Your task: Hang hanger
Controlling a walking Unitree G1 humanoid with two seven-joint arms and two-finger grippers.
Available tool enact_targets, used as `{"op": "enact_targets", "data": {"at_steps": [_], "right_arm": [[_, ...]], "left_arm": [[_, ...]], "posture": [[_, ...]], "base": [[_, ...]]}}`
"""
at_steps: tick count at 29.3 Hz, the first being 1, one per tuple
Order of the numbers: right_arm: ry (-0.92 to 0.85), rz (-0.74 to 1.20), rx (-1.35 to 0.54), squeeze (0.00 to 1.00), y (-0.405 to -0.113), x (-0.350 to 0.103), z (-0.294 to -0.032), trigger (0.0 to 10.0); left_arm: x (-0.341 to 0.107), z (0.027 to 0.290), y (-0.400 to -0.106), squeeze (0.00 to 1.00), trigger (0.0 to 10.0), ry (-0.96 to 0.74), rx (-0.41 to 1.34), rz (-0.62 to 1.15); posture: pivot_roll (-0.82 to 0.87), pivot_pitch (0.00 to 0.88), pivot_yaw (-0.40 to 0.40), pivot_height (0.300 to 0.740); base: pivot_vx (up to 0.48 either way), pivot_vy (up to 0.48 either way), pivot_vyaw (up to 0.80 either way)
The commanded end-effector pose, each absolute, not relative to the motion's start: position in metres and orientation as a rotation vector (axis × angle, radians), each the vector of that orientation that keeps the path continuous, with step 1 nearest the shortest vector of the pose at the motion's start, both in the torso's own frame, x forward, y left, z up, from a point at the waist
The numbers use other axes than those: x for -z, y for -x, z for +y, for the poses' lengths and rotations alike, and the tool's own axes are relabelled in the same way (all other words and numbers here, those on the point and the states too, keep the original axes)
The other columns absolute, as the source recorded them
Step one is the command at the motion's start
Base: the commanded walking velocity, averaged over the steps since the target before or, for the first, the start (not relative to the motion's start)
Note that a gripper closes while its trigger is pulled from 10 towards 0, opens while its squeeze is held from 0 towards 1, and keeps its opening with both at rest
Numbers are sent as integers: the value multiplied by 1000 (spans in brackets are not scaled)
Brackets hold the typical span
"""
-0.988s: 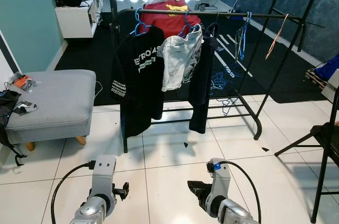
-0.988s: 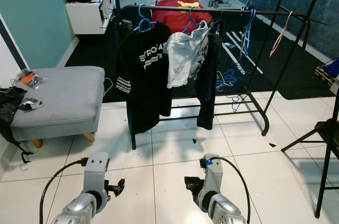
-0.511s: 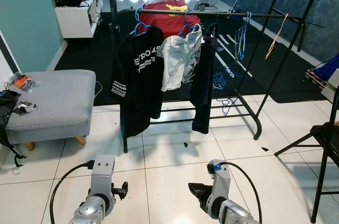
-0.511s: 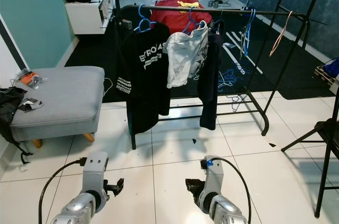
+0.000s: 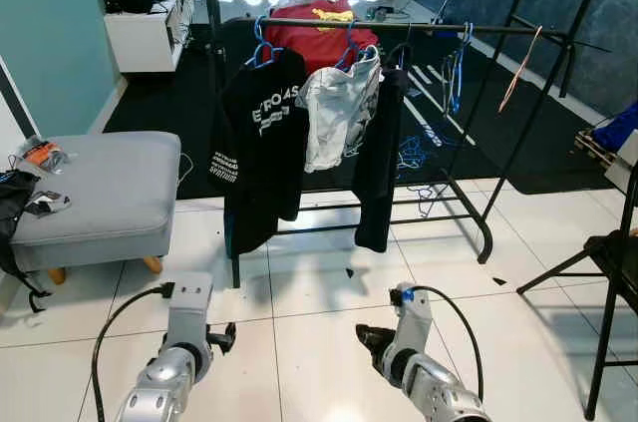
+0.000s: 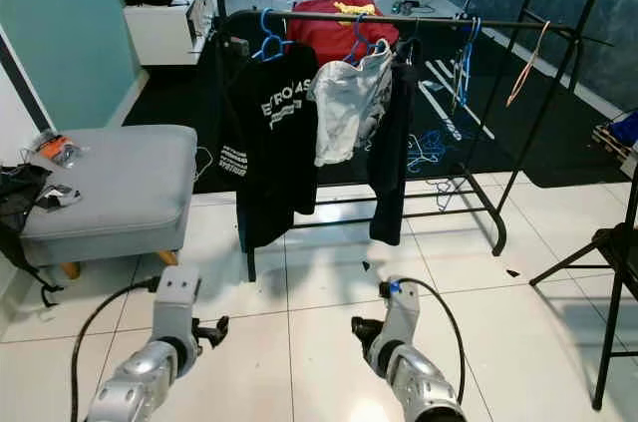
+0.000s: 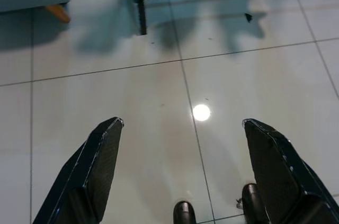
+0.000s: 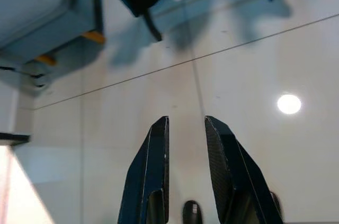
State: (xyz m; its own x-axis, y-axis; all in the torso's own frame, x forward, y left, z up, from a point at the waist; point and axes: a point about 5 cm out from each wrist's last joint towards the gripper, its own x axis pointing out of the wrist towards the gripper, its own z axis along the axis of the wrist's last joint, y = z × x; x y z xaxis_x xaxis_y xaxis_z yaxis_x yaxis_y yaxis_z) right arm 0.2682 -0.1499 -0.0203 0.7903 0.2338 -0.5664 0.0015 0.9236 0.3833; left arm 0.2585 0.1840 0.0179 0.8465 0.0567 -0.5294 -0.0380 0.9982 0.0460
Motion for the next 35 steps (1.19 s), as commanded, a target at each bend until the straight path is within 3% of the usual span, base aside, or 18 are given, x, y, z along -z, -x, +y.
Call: {"op": "enact_targets", "data": {"at_steps": [1,5,8,12,19,29,35], "right_arm": [[-365,657,-102,0,-268,21,-154,10000],[-342,640,-156,0,-273,17,-151,10000],[-122,531,-345,0,-288,0,-131,10000],[-128,435,-403,0,-300,-21,-116,10000],[-145,365,-360,0,-314,-39,-115,10000],[-172,229,-342,0,-325,-63,-126,10000],[-149,190,-332,0,-320,-68,-124,10000]], "left_arm": [[-15,188,-256,0,10000,-29,-69,582],[-20,194,-258,0,10000,-33,-108,544],[-29,201,-259,0,10000,-85,-140,479],[-30,202,-261,0,10000,-65,-132,458],[-49,205,-280,0,10000,-69,-152,387],[-53,189,-291,0,10000,-28,-88,370],[-56,183,-293,0,10000,-61,-95,342]], "posture": [[-15,0,-69,740],[-5,0,-91,740],[6,1,-104,740],[9,0,-104,740],[-14,0,-85,740],[-81,0,-33,740],[-94,0,-55,740]], "base": [[0,0,0],[0,0,0],[0,0,0],[0,0,0],[0,0,0],[0,0,0],[0,0,0]]}}
